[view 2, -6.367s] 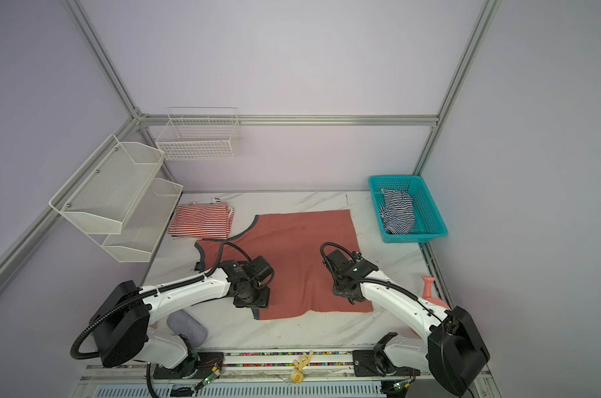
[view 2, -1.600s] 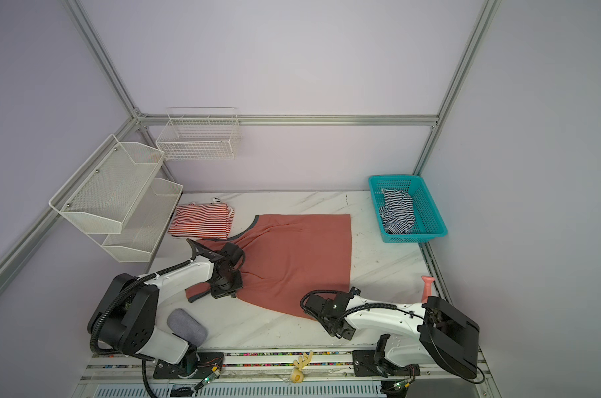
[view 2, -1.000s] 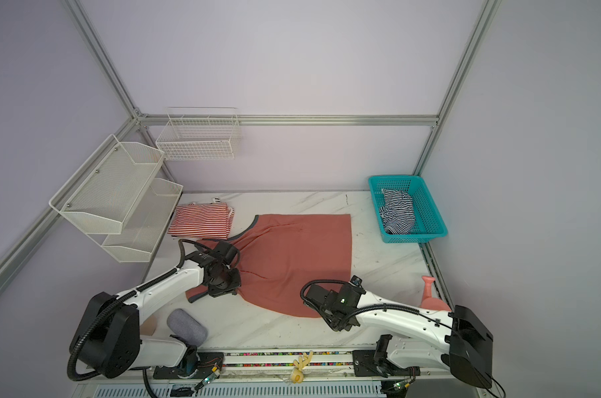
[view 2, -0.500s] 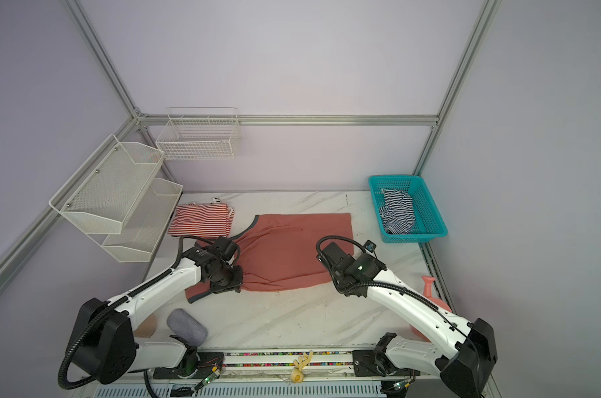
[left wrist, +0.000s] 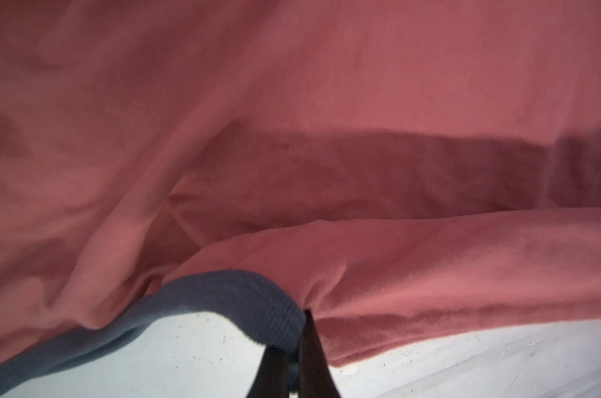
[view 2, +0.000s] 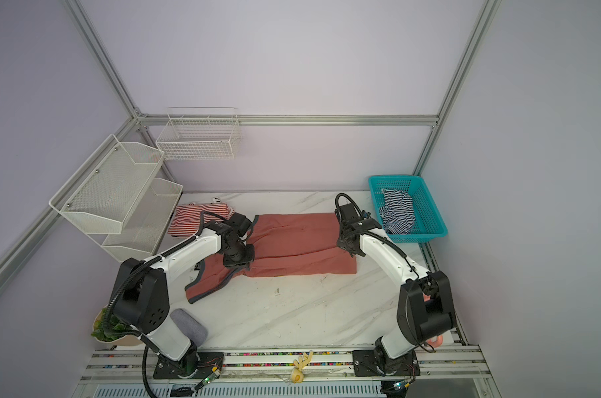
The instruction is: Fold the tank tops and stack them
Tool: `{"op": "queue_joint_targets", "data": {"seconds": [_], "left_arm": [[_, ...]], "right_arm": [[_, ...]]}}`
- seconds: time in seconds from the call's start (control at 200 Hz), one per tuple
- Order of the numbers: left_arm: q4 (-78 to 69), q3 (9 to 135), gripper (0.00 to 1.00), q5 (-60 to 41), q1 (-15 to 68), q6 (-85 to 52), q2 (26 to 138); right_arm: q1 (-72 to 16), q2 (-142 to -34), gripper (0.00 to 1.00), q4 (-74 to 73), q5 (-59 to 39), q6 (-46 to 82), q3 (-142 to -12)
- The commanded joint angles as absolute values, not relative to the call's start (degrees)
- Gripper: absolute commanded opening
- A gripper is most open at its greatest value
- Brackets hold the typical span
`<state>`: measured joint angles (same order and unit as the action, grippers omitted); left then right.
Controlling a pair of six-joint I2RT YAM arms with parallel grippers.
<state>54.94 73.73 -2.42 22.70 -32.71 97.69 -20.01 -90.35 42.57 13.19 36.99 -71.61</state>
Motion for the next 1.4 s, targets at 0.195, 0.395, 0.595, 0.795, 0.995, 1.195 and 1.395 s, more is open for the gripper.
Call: {"op": "queue_joint_targets", "data": {"seconds": [0.195,0.395,0.595,0.795,0.995,1.195,1.395], "left_arm": [[58.22,87.62,0.02,-1.60,21.10,-28.66,107.40],[58.70,91.44,0.00,-0.81,19.74,-28.99,111.87],[58.89,93.95,0.00,0.00,18.67,-29.88,111.70],[58.70,91.13,0.00,-2.60,18.88,-30.32,107.47],[58.31,84.73,0.00,-3.11,21.30,-31.00,101.13],[57.72,82.00,0.00,-4.75,22.74,-30.40,100.54],[57.83,86.46,0.00,-3.17,22.37,-28.24,107.19]], "right_arm": [[-15.03,-103.52,0.00,38.75,4.18,25.29,-82.14],[-12.81,-108.73,0.00,40.30,1.87,23.13,-86.28],[-12.38,-106.99,0.00,45.37,2.36,21.12,-86.81],[-12.38,-96.29,0.00,46.97,1.10,20.79,-80.67],[-12.96,-84.27,0.00,50.07,-2.45,23.16,-74.73],[-13.49,-81.48,0.00,52.32,-3.17,24.18,-70.54],[-13.52,-89.15,0.00,49.94,-2.05,22.54,-72.93]]}}
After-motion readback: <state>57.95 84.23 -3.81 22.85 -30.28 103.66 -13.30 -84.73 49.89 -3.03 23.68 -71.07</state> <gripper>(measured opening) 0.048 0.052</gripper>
